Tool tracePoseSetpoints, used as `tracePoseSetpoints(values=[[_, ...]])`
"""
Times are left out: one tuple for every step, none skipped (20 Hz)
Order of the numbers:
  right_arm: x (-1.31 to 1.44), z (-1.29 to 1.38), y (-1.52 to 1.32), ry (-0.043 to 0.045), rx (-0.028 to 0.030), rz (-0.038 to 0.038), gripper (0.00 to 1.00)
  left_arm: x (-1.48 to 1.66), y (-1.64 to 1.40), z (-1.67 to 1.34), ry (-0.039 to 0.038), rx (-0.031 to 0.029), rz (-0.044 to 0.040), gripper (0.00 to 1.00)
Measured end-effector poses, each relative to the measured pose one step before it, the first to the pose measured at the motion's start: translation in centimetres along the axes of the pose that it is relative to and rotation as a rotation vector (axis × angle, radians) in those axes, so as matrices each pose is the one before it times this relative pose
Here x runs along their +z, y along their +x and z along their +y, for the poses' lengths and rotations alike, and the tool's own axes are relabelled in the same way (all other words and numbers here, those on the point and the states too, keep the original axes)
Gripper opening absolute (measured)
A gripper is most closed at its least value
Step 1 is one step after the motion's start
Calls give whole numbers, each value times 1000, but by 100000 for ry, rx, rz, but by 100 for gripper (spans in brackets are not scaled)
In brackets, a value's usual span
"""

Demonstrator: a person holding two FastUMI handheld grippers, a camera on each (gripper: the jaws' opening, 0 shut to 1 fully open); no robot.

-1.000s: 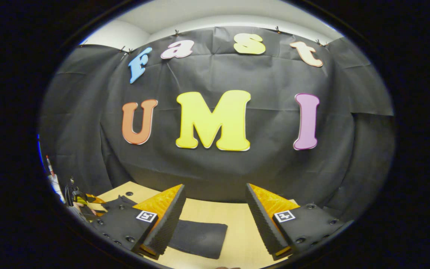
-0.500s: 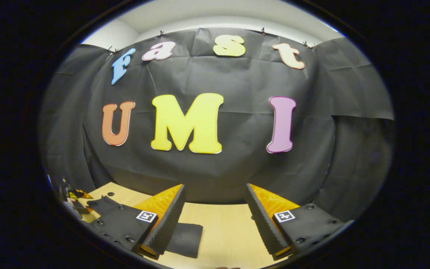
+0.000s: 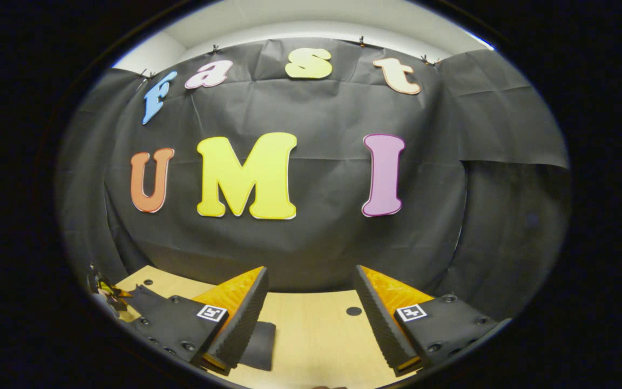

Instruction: Grasp the waist and the cuffs of the jeans and fold them to make the two legs overlap; first hold the waist and fold one-third of the jeans toward the cuffs, then hold the cuffs and fold the remaining one-third in the same direction to finish folding.

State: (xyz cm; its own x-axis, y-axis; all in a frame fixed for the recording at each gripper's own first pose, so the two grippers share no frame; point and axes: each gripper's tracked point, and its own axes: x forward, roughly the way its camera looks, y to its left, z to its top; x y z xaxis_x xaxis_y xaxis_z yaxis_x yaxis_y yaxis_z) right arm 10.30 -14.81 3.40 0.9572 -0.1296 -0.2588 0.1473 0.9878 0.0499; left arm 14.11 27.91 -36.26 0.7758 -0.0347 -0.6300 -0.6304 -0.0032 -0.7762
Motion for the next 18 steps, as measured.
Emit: tracePoseSetpoints(values=[[-35,-64,1,163,-91,314,97,-40,-86,-85,-1114,-424,848,8],[-93,-56,34,396,-65,77,97,42,-246,-96,-892,302,200,8],[-30,46,0,670,210,212,97,20,-75,-47,436,581,-440,8],[-79,55,28,268,212,-21,97,-87,-361,-211,3729,697,-1117,7],[69,46,16,37,115,-31,97,-116,-428,-386,7303,1037,-1117,7],[-124,205,71,-31,483,147,97,-45,-594,-641,7645,801,-1272,7],[-99,120,-1,-79,329,416,97,24,-911,-1175,8172,-762,-1993,7],[-38,259,-47,205,653,110,97,201,-881,-1870,7879,-2155,-2618,7],[-32,329,-56,409,879,173,97,351,-1059,-2080,8379,-2765,-2789,7],[-381,122,186,153,678,846,97,491,-1023,-1966,6898,-2213,-2299,7],[-315,-34,-14,36,393,1091,98,489,-909,-2382,7558,-3306,-2292,7],[-376,5,-25,338,297,1109,98,322,-635,-2325,5860,-3307,-1425,7],[-272,-6,-125,709,203,821,97,341,-826,-2642,4548,-3498,-1208,7],[-313,-90,-201,772,-68,366,97,264,-405,-2741,4138,-3392,-1314,7],[-342,-63,-92,514,-231,213,98,199,-330,-2555,4436,-3458,-1131,7],[-205,-360,-269,162,-631,511,98,-49,-242,-2356,4440,-3047,-971,7],[-391,-367,-324,82,-695,592,98,-239,-173,-2343,5694,-2931,-292,7],[-225,-535,-540,278,-1047,377,98,-227,54,-2323,6626,-2260,-220,0]])
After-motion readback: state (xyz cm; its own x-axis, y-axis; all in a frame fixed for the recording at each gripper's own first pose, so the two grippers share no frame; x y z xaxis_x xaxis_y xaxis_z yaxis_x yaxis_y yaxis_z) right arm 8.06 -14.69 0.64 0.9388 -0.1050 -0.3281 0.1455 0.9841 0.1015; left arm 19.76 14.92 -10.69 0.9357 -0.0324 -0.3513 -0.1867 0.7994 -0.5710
